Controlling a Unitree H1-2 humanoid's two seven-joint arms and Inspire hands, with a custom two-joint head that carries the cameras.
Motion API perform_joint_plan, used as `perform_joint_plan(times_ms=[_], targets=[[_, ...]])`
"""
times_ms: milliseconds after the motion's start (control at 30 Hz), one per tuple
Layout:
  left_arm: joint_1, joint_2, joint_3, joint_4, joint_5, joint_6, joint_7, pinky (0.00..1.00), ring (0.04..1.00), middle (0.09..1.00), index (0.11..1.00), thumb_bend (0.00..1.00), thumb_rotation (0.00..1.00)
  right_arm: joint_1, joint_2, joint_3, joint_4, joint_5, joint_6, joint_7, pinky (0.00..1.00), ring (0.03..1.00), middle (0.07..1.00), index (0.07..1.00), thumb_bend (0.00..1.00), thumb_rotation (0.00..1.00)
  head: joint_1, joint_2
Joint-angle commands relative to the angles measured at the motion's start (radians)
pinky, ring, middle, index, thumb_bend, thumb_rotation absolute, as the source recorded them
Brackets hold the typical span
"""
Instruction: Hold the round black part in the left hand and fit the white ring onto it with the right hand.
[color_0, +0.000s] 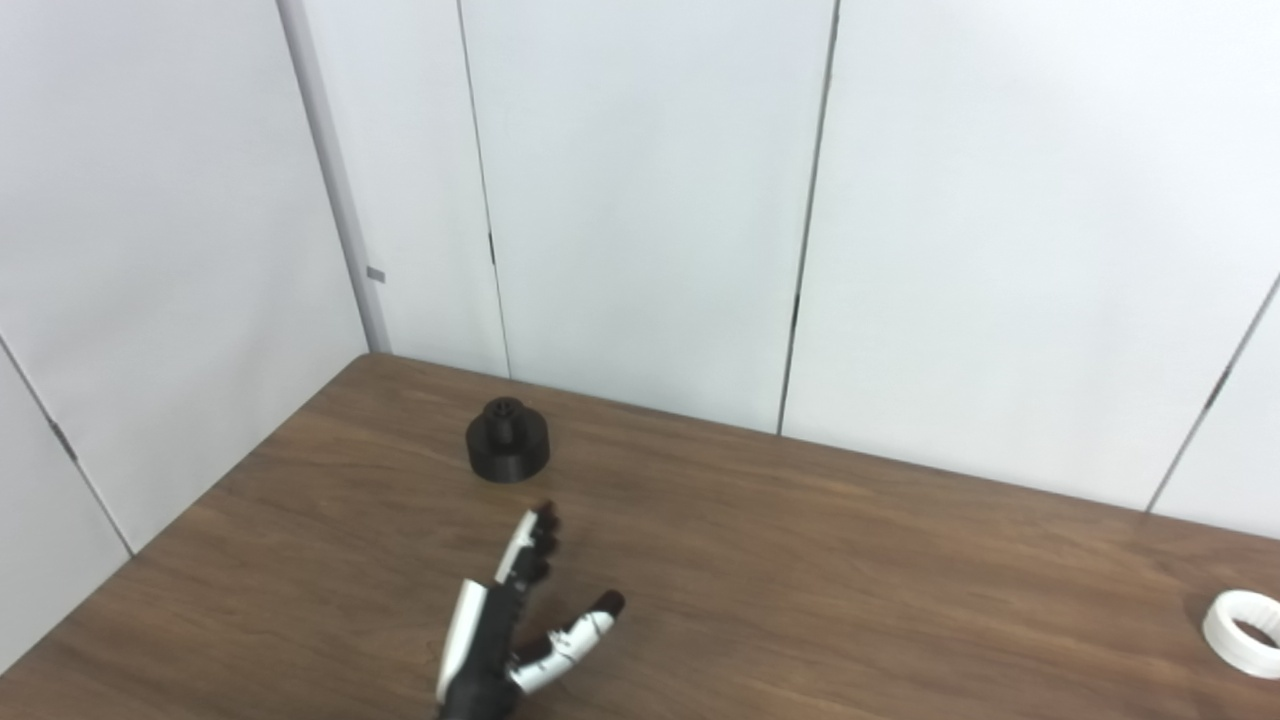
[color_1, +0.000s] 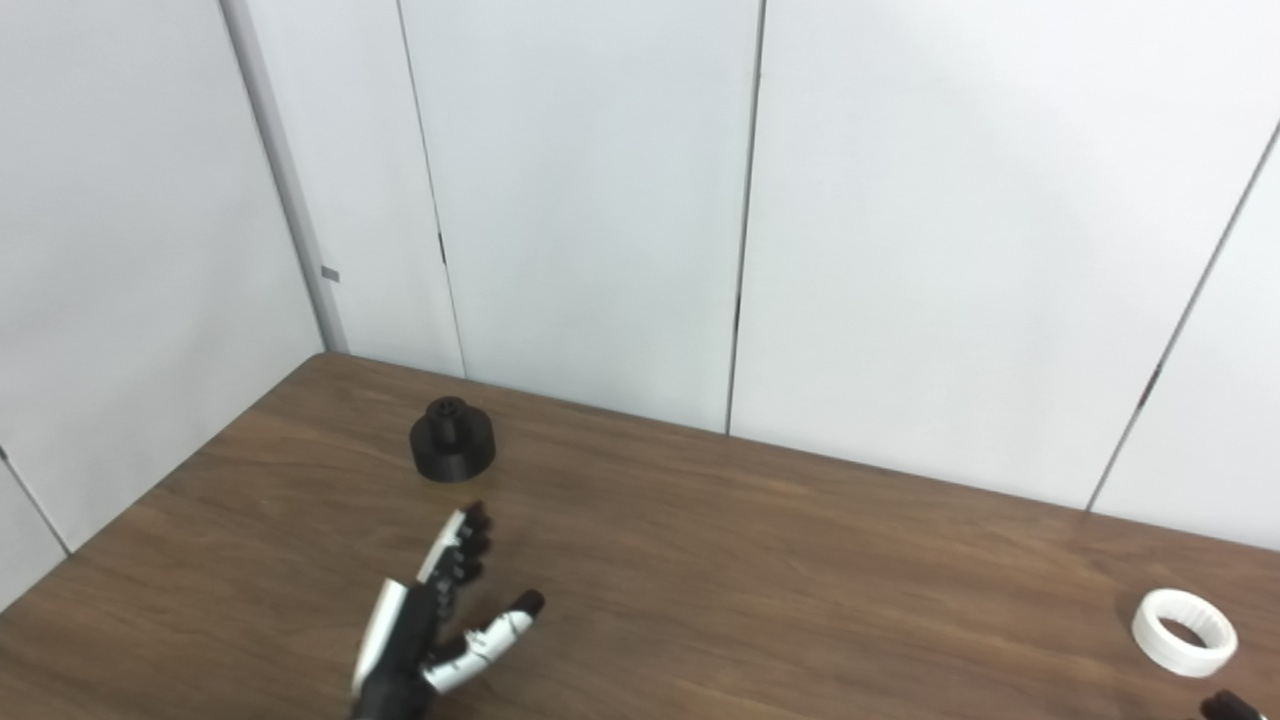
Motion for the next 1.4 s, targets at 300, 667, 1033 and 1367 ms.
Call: perform_joint_plan(times_ms=[300, 667, 1033, 1367], targets=[[-0.084, 0.16, 0.016, -0.106, 0.228, 0.222, -0.009, 0.83, 0.927, 0.961, 0.984, 0.93, 0.33, 0.017, 0.0, -0.003, -0.009, 0.014, 0.013, 0.001, 0.72, 0.858, 0.866, 0.819, 0.83, 0.83, 0.013, 0.016], [-0.179, 0.266, -0.037, -0.001, 0.459, 0.362, -0.015, 1.0, 1.0, 0.991, 0.943, 0.98, 0.49, 0.022, -0.011, -0.003, -0.005, 0.005, 0.002, 0.008, 0.75, 0.873, 0.88, 0.836, 0.87, 0.84, 0.009, 0.031], [-0.324, 0.381, -0.096, 0.213, 0.555, 0.432, -0.021, 1.0, 1.0, 1.0, 0.926, 0.99, 0.54, 0.029, -0.008, -0.001, -0.02, 0.004, -0.001, 0.007, 0.75, 0.87, 0.881, 0.846, 0.87, 0.83, 0.006, 0.04], [-0.438, 0.441, -0.117, 0.406, 0.517, 0.398, 0.027, 1.0, 1.0, 1.0, 0.925, 1.0, 0.54, 0.034, -0.009, -0.001, -0.028, 0.005, 0.003, 0.008, 0.75, 0.862, 0.875, 0.841, 0.87, 0.82, 0.006, 0.045]])
